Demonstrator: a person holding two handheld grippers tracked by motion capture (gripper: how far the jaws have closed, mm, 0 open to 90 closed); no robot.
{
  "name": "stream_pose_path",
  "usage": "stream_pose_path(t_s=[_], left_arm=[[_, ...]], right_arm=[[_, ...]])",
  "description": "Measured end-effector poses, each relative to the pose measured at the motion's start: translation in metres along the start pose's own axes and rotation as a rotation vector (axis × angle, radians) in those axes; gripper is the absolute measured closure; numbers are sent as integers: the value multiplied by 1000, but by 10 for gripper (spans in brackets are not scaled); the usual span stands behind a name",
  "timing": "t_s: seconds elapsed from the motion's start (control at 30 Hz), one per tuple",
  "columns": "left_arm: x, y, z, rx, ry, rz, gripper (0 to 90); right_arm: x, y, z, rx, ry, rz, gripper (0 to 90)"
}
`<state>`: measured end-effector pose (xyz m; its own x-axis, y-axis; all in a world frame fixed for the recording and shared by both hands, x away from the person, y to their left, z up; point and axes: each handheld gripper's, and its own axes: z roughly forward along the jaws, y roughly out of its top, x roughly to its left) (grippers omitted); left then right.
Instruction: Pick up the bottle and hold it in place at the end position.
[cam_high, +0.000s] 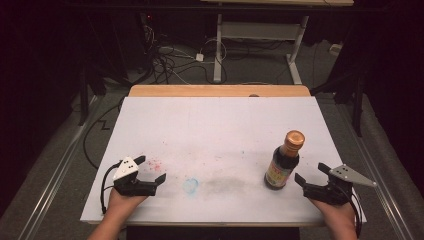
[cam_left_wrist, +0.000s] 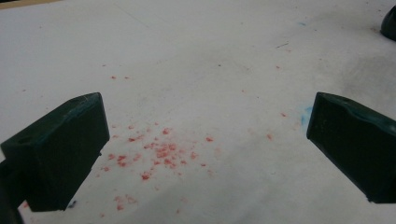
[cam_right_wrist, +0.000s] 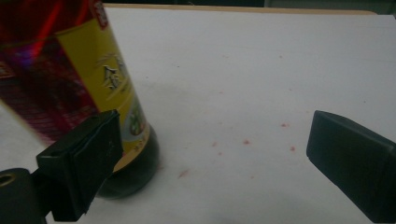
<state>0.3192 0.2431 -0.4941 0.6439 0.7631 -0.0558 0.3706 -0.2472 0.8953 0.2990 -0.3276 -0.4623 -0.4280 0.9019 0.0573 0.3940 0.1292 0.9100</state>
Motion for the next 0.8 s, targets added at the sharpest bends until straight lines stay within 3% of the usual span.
stream_pose_path(t_s=[0.37,0.53,0.8], left_arm=[[2,0,0,-1,-10,-13,0],[1,0,0,0,-8,-10,0],[1,0,0,0,-12,-4,0]], right_arm=[[31,4,-9,-15,88,-39,44],[43,7,-3,-11,125,-56,56],[55,12,9,-6,143,-75,56]])
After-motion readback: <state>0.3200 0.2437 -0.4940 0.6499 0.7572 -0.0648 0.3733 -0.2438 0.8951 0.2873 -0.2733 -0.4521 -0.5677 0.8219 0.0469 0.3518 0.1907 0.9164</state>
